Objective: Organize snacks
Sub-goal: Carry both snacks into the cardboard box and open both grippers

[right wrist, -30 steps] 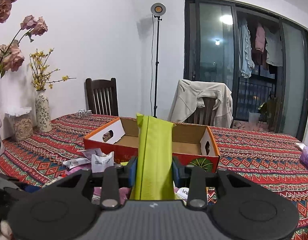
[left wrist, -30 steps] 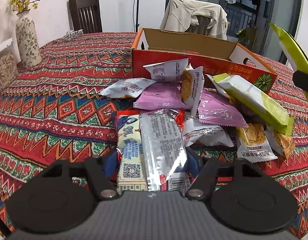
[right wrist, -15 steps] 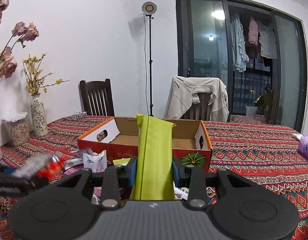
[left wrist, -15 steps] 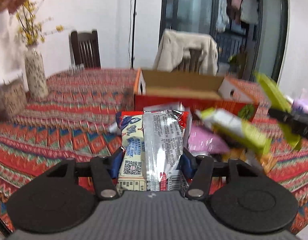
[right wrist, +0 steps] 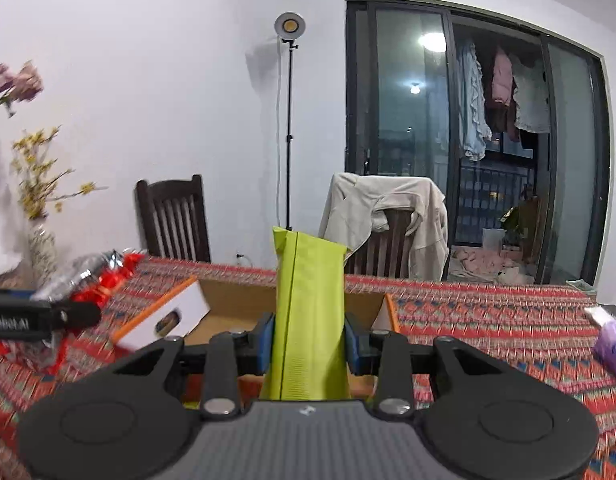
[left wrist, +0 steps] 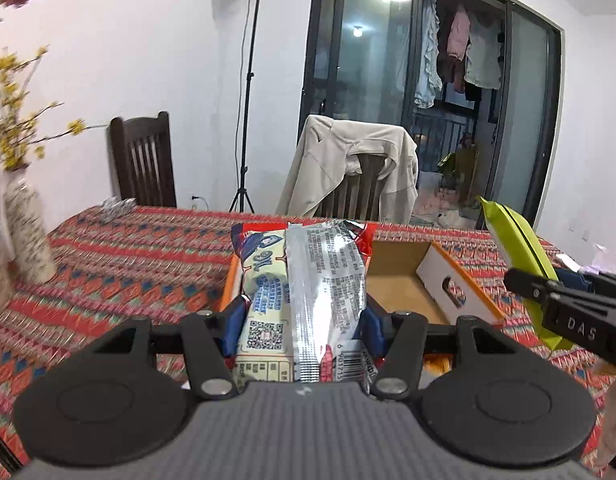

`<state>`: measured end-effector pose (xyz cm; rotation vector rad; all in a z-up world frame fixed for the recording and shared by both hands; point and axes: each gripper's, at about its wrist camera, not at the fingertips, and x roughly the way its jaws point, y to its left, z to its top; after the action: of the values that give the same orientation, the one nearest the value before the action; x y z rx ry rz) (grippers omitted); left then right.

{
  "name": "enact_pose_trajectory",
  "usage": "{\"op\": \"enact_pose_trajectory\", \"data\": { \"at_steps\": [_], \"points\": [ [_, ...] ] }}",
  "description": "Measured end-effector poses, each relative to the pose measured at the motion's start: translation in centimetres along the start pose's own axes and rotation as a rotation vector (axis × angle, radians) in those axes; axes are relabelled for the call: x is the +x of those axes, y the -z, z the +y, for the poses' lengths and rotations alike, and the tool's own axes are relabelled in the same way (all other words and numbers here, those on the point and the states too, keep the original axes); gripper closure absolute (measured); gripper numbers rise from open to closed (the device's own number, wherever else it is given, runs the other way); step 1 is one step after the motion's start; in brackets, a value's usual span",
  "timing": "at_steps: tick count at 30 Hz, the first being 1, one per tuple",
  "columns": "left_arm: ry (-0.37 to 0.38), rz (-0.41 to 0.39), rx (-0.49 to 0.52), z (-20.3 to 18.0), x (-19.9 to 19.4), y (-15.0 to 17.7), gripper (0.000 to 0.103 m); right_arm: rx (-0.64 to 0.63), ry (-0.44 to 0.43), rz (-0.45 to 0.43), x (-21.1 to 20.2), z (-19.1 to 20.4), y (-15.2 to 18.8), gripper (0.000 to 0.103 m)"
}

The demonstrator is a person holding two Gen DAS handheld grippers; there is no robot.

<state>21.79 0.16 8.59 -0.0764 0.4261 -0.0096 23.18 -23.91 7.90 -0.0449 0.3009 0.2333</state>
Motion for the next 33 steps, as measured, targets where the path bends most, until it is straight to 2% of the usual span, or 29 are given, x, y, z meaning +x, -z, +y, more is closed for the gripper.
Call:
{"op": "enact_pose_trajectory", "data": {
  "at_steps": [4, 8, 11, 13, 15, 19, 24, 26, 27, 28, 29, 30, 31, 33],
  "points": [
    [0.001, 0.025, -0.004, -0.7, 4.0, -2.4, 0.045, 0.022, 0.003, 0.029, 4.1, -1.3, -1.9, 0.069],
    [-0.002, 0.031, -0.002, -1.4, 8.0, -4.7, 0.045, 0.015, 0.000, 0.112, 9.6, -1.9, -3.1, 0.069],
    [-0.009, 0.041, -0.018, -1.6, 11.0, -4.6, 0.045, 0.011, 0.022, 0.150, 13.3, -2.0, -2.6, 0.069],
    [-0.020, 0.081, -0.068, -1.0, 12.8, -3.8, 0.045, 0.031, 0.041, 0.164, 14.8, -2.6, -1.7, 0.069],
    [-0.027, 0.083, -0.099, -0.4, 13.6, -3.0, 0.045, 0.075, 0.059, 0.150, 15.1, -3.7, -0.7, 0.069],
    [-0.044, 0.067, -0.062, 0.1, 14.7, -2.9, 0.045, 0.076, 0.029, 0.166, 16.1, -4.4, 0.0, 0.069],
    [-0.045, 0.118, -0.064, 0.3, 16.6, -2.1, 0.043, 0.080, -0.003, 0.190, 16.7, -4.1, 0.8, 0.068],
    [-0.041, 0.135, -0.063, 0.3, 17.0, -2.1, 0.036, 0.073, 0.001, 0.198, 16.8, -4.1, 0.8, 0.066],
    [-0.042, 0.137, -0.073, 0.5, 16.8, -2.5, 0.025, 0.075, 0.007, 0.197, 16.6, -4.2, 0.8, 0.065],
    [-0.040, 0.126, -0.078, 0.6, 16.3, -2.9, 0.012, 0.079, 0.015, 0.187, 16.2, -4.4, 0.4, 0.059],
    [-0.040, 0.104, -0.082, 0.9, 15.4, -3.4, 0.006, 0.090, 0.014, 0.164, 15.3, -4.7, -0.1, 0.052],
    [-0.046, 0.078, -0.087, 1.1, 14.5, -3.9, 0.000, 0.110, 0.004, 0.144, 14.9, -5.0, -0.9, 0.030],
    [-0.048, 0.056, -0.083, 1.3, 13.4, -4.4, 0.000, 0.123, -0.009, 0.129, 14.1, -5.2, -1.4, 0.017],
    [-0.035, 0.013, -0.071, 1.6, 11.5, -4.9, 0.000, 0.098, -0.026, 0.105, 11.8, -4.7, -1.8, 0.018]
  ]
}}
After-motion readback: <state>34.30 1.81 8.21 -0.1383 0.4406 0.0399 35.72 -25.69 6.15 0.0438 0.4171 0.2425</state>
